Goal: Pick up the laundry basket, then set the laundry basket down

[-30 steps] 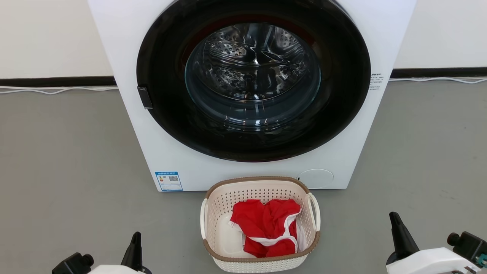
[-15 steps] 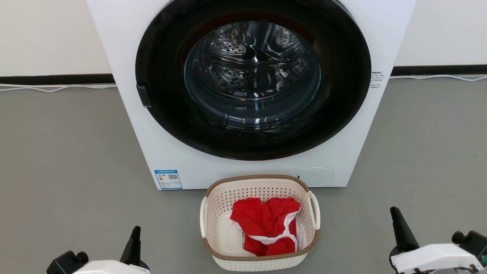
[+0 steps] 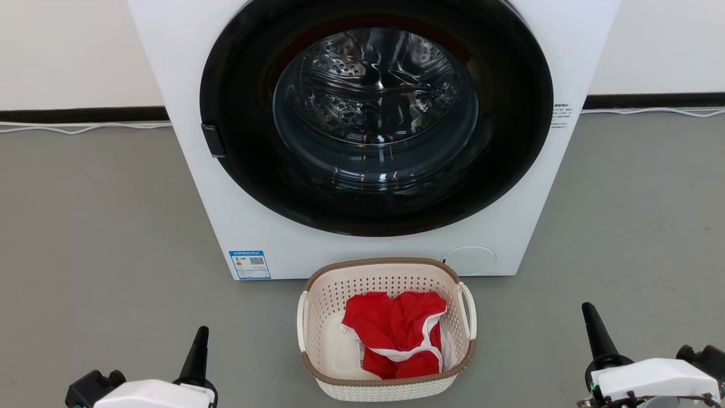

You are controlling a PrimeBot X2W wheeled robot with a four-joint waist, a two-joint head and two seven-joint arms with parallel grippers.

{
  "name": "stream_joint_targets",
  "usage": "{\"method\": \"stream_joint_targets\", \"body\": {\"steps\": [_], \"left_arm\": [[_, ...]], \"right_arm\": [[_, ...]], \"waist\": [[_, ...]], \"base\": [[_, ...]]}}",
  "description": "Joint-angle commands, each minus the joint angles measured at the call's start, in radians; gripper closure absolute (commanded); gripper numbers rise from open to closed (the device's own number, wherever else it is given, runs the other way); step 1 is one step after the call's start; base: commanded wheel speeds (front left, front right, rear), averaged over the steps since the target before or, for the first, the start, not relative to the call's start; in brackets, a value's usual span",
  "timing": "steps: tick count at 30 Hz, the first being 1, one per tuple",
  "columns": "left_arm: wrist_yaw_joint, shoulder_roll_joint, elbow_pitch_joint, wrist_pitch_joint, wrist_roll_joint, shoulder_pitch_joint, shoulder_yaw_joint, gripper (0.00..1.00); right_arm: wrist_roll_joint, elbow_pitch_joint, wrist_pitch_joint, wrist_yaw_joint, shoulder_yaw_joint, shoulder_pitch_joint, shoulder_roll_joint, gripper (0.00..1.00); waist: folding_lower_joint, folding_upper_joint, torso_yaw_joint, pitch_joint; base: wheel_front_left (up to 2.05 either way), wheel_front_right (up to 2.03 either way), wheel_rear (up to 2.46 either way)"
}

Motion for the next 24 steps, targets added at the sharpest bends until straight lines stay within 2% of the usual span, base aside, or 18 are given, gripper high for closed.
{"method": "stream_joint_targets", "body": {"steps": [1,24], "left_arm": [[-0.012,0.004,-0.023,0.006,-0.024,-0.063,0.026,1.0],[-0.062,-0.002,-0.018,0.065,-0.267,-0.1,0.067,1.0]], "right_arm": [[0.028,-0.025,0.006,0.005,0.012,-0.047,-0.011,1.0],[0.319,-0.02,0.032,0.006,0.013,-0.078,-0.013,1.0]], "waist": [[-0.0001,-0.0001,0.0,0.0],[0.0,-0.0001,-0.002,0.014]], "base": [[0.0,0.0,0.0],[0.0,0.0,0.0]]}}
